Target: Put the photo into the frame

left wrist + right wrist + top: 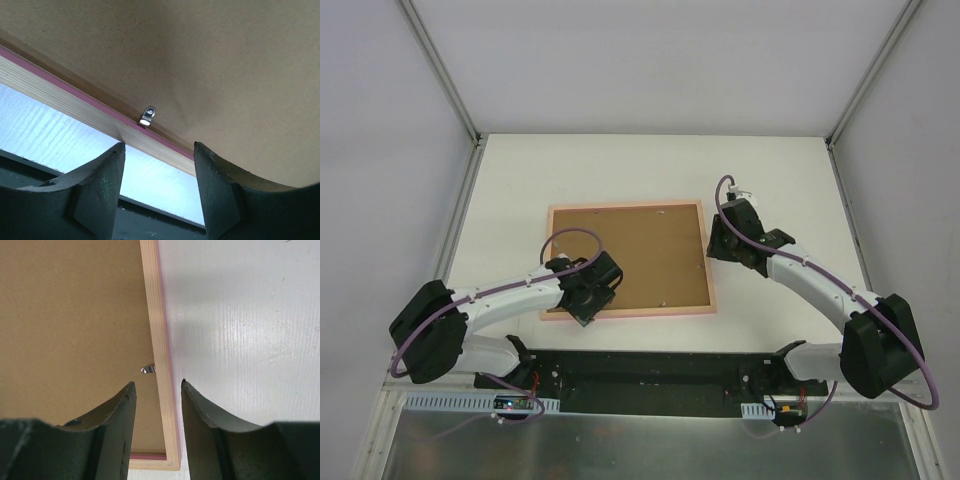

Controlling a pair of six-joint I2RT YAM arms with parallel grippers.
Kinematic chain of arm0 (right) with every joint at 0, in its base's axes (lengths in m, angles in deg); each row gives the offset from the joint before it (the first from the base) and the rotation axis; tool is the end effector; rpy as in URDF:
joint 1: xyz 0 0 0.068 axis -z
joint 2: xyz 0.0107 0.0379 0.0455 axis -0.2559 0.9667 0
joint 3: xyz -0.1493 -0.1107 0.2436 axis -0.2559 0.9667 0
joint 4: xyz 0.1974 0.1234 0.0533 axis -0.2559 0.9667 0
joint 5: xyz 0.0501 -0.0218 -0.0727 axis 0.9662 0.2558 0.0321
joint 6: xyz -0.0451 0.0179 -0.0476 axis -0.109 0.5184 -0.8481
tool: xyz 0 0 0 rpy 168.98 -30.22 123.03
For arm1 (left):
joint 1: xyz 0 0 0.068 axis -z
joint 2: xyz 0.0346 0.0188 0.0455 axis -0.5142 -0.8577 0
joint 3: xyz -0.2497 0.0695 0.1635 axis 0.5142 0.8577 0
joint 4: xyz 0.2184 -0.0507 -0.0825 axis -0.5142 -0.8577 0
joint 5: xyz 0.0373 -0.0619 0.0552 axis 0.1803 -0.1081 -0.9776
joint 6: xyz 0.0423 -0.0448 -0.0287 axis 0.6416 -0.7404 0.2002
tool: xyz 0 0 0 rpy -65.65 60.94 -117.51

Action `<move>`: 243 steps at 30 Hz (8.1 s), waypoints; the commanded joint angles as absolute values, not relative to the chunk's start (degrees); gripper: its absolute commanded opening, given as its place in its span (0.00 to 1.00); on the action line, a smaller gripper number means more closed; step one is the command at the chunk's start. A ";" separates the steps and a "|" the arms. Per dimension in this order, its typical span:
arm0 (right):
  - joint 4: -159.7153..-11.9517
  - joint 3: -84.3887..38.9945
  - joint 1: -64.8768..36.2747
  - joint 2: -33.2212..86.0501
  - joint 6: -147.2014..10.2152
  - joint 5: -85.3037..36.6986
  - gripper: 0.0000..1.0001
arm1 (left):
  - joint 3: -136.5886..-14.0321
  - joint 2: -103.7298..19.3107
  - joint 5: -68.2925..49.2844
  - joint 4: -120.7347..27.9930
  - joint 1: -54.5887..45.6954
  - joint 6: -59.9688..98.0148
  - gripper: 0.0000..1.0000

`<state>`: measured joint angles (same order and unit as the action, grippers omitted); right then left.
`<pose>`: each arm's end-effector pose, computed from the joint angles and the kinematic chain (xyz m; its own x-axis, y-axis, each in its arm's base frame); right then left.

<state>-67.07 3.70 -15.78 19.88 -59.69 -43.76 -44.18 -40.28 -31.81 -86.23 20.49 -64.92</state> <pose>0.2263 0.1208 0.2716 -0.6831 -0.0980 -0.7237 -0.1963 0.9791 0.0528 0.1329 -0.1455 0.2126 -0.6475 -0.7368 -0.1946 -0.6519 0.6678 -0.3593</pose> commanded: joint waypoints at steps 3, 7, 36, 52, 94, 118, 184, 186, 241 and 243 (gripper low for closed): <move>-66.30 3.02 -15.58 17.40 -60.01 -44.95 0.42 | -44.36 -44.14 -32.36 -86.10 21.00 -68.45 0.56; -66.30 3.37 -15.50 16.97 -60.19 -45.21 0.42 | -44.10 -46.16 -31.83 -84.07 20.91 -68.01 0.49; -69.28 8.90 -13.30 21.00 -69.59 -38.80 0.63 | -50.96 -55.57 -23.49 -64.75 -11.69 -8.16 0.00; -71.14 3.46 -17.34 32.25 -70.74 -41.78 0.69 | -52.62 -58.30 -17.94 -63.77 -15.83 -0.69 0.00; -76.76 7.76 -25.77 32.79 -57.65 -43.45 0.11 | -56.13 -58.73 -12.75 -63.86 -17.67 3.01 0.00; -72.81 6.98 -29.38 27.77 -59.66 -49.34 0.43 | -62.39 -55.32 -8.89 -66.40 -20.31 4.59 0.37; -66.57 0.82 -25.78 26.38 -64.59 -47.15 0.52 | -53.68 -57.41 -11.18 -69.31 -20.84 2.74 0.39; -66.30 0.12 -26.56 25.41 -63.89 -46.45 0.52 | -53.68 -57.59 -10.73 -68.95 -20.75 2.48 0.35; -42.92 -54.29 -67.18 69.26 -56.32 -60.68 0.04 | -58.16 -44.67 0.78 -76.78 -15.57 -5.08 0.00; -43.01 -53.68 -67.09 67.77 -56.15 -61.12 0.01 | -58.34 -44.41 0.87 -76.78 -15.57 -4.38 0.00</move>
